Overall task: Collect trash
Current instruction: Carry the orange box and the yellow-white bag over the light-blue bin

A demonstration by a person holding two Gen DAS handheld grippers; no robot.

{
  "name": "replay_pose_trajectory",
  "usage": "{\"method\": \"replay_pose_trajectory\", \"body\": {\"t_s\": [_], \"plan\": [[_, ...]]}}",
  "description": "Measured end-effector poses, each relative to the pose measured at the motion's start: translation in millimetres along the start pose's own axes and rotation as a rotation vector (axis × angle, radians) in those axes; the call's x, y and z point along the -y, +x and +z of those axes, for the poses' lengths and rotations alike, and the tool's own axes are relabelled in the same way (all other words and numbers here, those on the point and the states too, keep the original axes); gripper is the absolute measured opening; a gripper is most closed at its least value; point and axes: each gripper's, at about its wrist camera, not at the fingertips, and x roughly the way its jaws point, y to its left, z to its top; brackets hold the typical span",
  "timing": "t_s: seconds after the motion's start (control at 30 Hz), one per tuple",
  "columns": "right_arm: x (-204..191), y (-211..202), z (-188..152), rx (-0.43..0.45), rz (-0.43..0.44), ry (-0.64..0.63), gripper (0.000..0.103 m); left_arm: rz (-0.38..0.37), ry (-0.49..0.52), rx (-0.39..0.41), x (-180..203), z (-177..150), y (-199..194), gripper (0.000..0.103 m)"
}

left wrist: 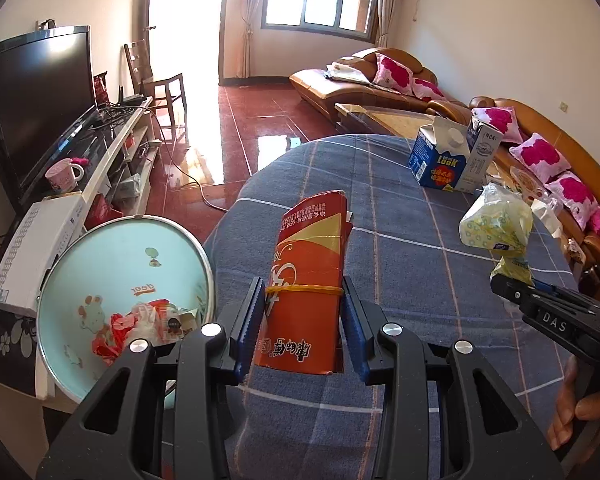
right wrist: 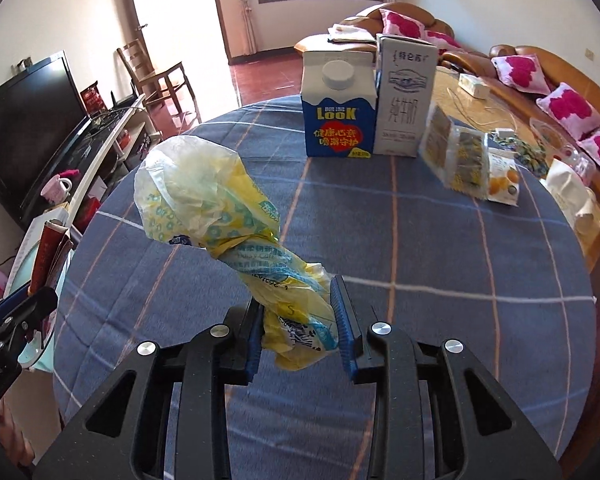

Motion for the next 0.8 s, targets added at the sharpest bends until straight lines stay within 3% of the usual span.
{"method": "replay_pose_trajectory", "body": {"t_s": [0.23,0.8], "plan": [[-17.5,-27.5,-30.8,0.015,0.031,0.051,0.032,0.045,-0.009,0.024,-16.2,-11.4,-24.4,0.038],[-71.8,-54.8,-52.9,0.043,0.094,0.022,0.033,0.119,-0.032,0.064,-52.5,-26.7,-61.8,0.038]]}}
